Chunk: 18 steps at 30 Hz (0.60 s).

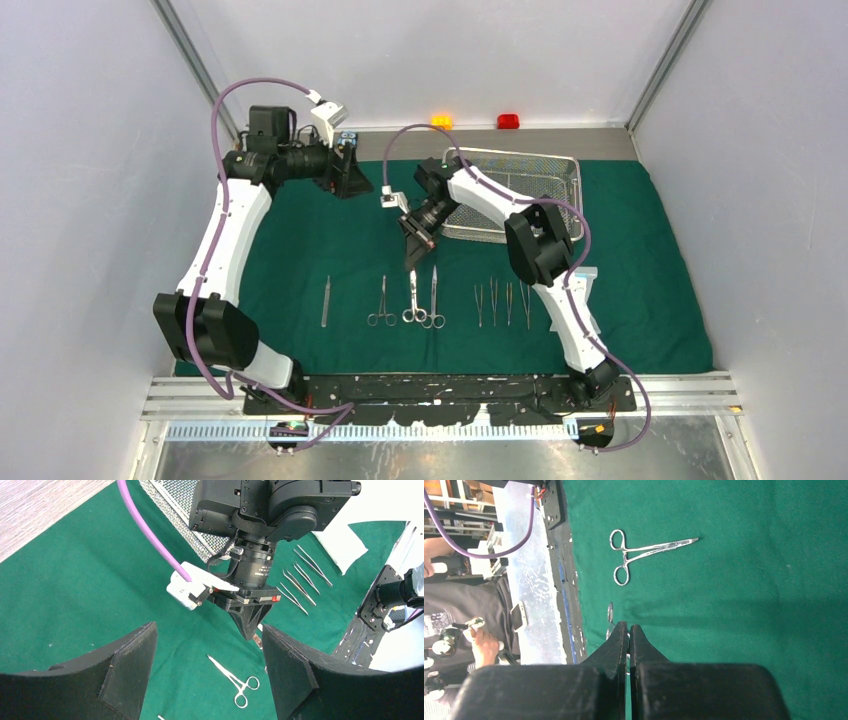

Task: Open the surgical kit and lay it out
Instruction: Place the medical item in the surgical kit.

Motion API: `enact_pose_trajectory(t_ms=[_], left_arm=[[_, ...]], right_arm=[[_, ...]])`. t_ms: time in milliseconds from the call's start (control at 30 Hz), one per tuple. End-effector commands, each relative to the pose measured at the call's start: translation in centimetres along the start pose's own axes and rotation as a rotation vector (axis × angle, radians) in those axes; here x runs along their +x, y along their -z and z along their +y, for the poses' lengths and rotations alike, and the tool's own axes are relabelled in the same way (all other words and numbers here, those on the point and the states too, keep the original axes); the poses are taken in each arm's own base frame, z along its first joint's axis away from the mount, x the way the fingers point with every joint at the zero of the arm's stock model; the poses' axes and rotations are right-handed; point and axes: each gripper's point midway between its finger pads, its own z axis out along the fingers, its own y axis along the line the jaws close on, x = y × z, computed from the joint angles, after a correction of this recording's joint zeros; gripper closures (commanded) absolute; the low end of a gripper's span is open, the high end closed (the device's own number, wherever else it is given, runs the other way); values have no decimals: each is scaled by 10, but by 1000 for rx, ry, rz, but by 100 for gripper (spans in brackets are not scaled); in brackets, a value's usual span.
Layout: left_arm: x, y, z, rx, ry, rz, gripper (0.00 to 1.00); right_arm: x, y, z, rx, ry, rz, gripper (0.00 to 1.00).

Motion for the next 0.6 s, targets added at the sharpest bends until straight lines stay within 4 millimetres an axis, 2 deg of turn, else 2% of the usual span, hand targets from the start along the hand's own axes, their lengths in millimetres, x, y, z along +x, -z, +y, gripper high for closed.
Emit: enact_pose_trajectory(t_ms=[0,233,567], left_arm=[[-16,7,-10,19,-36,-58,21],[-18,7,-6,4,-43,-61,21],[-26,5,-4,7,-51,-85,20]], right_arm=[[-15,0,13,-39,56,-31,100],[-23,-6,5,-32,36,-68,100],[-17,-14,-3,-27,26,-63,100]])
